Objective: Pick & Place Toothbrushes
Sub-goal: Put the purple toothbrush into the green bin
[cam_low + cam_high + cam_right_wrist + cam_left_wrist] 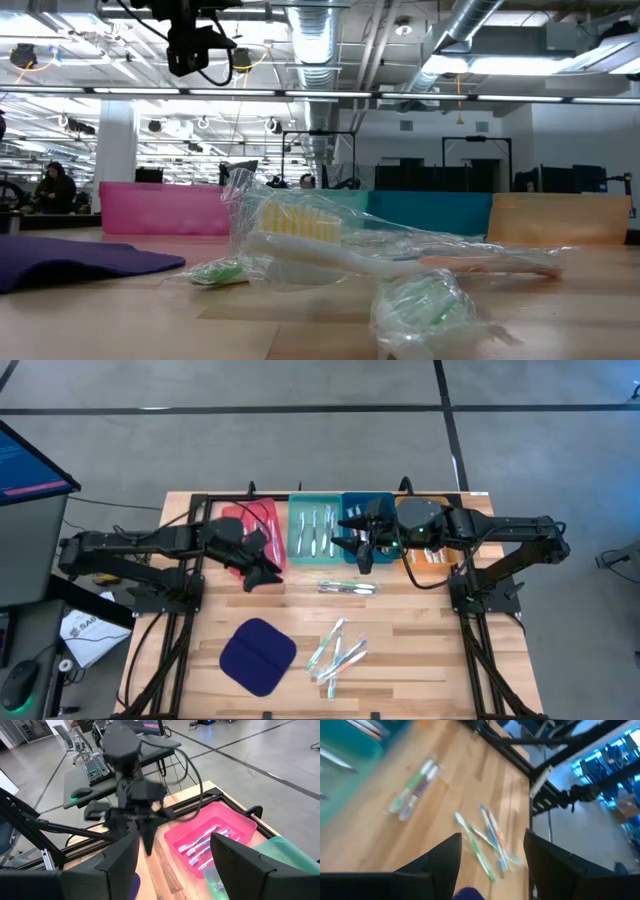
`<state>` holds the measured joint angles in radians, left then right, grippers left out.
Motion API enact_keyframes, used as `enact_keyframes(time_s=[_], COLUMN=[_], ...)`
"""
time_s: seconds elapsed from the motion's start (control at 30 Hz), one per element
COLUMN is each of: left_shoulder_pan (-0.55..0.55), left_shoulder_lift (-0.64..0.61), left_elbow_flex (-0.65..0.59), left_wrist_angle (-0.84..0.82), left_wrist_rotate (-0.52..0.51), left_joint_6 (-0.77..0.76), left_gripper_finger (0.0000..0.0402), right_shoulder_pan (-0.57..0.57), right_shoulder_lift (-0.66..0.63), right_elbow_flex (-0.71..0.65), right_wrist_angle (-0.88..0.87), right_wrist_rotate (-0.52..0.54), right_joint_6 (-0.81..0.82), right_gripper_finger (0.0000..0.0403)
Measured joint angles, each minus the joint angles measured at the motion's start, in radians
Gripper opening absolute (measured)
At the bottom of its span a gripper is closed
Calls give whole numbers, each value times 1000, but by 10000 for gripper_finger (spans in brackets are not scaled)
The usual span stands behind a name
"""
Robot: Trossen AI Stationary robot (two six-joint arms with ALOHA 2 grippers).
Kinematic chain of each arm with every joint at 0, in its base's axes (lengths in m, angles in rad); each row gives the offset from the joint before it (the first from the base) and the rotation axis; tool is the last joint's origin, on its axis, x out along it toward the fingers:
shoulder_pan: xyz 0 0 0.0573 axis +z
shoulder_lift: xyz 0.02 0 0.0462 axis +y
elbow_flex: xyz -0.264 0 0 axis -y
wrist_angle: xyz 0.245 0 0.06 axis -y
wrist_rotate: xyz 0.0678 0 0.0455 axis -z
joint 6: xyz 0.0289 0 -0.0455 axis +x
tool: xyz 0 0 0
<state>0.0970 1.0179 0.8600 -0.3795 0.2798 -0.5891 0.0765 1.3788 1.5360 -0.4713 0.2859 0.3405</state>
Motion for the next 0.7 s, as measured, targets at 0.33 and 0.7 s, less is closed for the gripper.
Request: enact_keyframes(time_s=[0.33, 0.7], left_shoulder_pan=[-159, -247], left_shoulder_lift=[60, 52], left_elbow_flex=[-1, 0], left_wrist_angle=[356, 576], left_wrist_rotate=[-62, -186], left_joint_6=[-61, -51], left_gripper_finger=[209, 209], right_shoulder_pan=[-3, -33], right_shoulder_lift=[0, -2], right_elbow_flex=[0, -1], right_wrist_angle=[82, 384], right_wrist_rotate=[0, 3], right_joint_6=[0, 35], right_gripper_finger=[240, 240])
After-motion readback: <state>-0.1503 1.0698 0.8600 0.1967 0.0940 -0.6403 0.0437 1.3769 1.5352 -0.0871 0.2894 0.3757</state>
